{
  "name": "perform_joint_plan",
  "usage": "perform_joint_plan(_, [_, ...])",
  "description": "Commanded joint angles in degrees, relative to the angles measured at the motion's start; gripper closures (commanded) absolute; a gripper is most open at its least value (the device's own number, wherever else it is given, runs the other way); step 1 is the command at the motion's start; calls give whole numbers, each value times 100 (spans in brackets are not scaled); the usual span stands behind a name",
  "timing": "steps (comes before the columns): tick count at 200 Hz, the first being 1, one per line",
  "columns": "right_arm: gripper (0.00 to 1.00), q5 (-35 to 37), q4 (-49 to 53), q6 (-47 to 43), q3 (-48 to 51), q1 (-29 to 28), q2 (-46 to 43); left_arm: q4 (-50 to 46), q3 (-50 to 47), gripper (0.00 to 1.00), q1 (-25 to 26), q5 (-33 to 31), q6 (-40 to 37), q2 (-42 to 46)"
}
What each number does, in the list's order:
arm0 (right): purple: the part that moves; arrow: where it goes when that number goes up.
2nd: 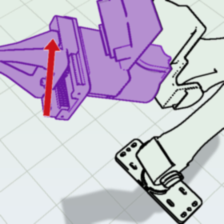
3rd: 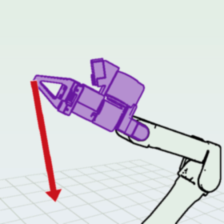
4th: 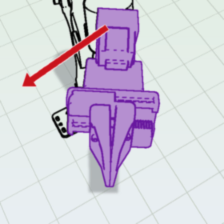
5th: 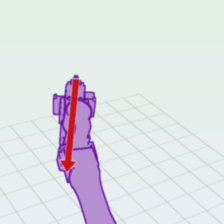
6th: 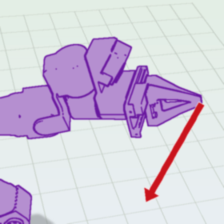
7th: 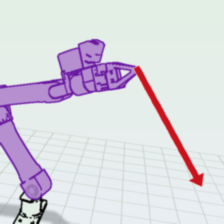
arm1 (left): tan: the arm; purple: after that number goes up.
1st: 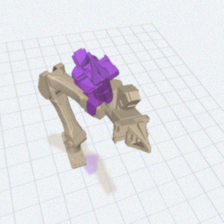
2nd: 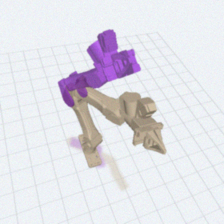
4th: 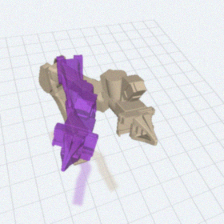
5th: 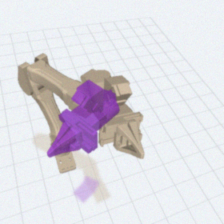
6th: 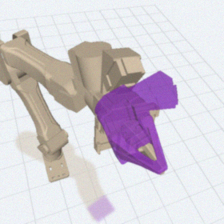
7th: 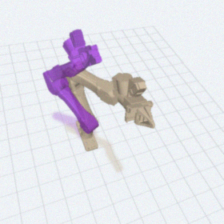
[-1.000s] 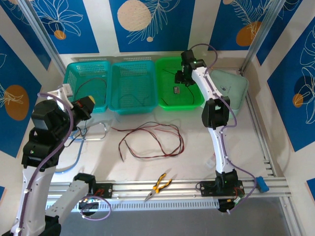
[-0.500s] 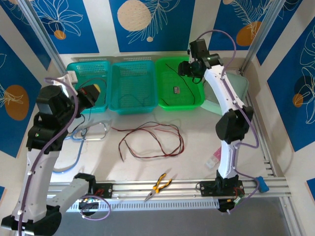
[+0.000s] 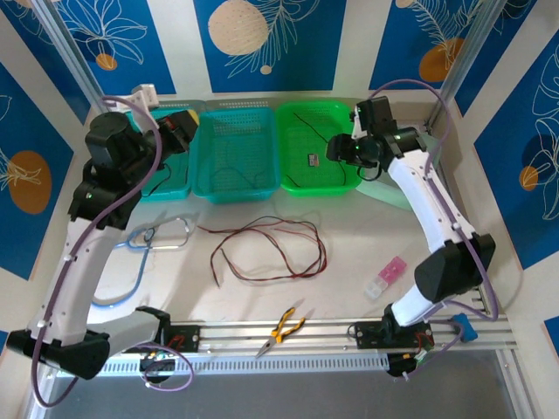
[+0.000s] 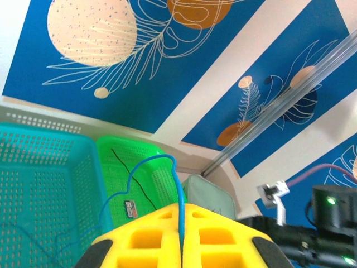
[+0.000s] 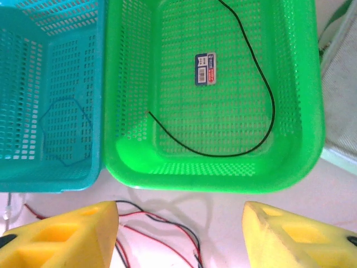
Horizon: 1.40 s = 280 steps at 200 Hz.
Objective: Untangle the cables
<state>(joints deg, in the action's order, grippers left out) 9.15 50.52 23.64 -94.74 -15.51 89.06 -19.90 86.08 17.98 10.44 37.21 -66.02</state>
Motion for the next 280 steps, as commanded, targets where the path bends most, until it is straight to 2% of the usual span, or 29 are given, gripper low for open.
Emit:
perform_joint_plan(1, [39, -434, 27, 288, 286, 88, -686, 388, 303, 100, 96, -299, -307, -173])
perform_joint_plan(56, [39, -783, 140, 606, 951, 166, -1868, 575, 696, 100, 255, -470, -562, -846])
perform_joint_plan(98, [38, -945, 212, 776, 1182, 266, -2262, 893, 408, 100, 487, -1198, -1169, -1253])
perform_joint_plan(134, [38, -1054, 213, 911, 1395, 280, -2440, 1120, 488, 100, 505, -1400, -1458, -1970])
perform_joint_plan(189, [38, -1112, 288, 985, 1769, 350, -2794, 1194, 541, 100, 477, -991, -1389, -3161])
perform_joint_plan(230, [38, -1326, 344, 1020, 1947, 368, -2975, 543, 1117, 100, 120, -93, -529, -4452])
perform_joint_plan(257, [38, -1428, 379, 1073, 2031, 368, -3055, 297, 1376, 100, 119, -114, -641, -5034])
perform_joint_plan(280, [38, -1414, 419, 1079, 2056, 373, -3139, 11, 1372, 100, 87, -582, -706, -5190])
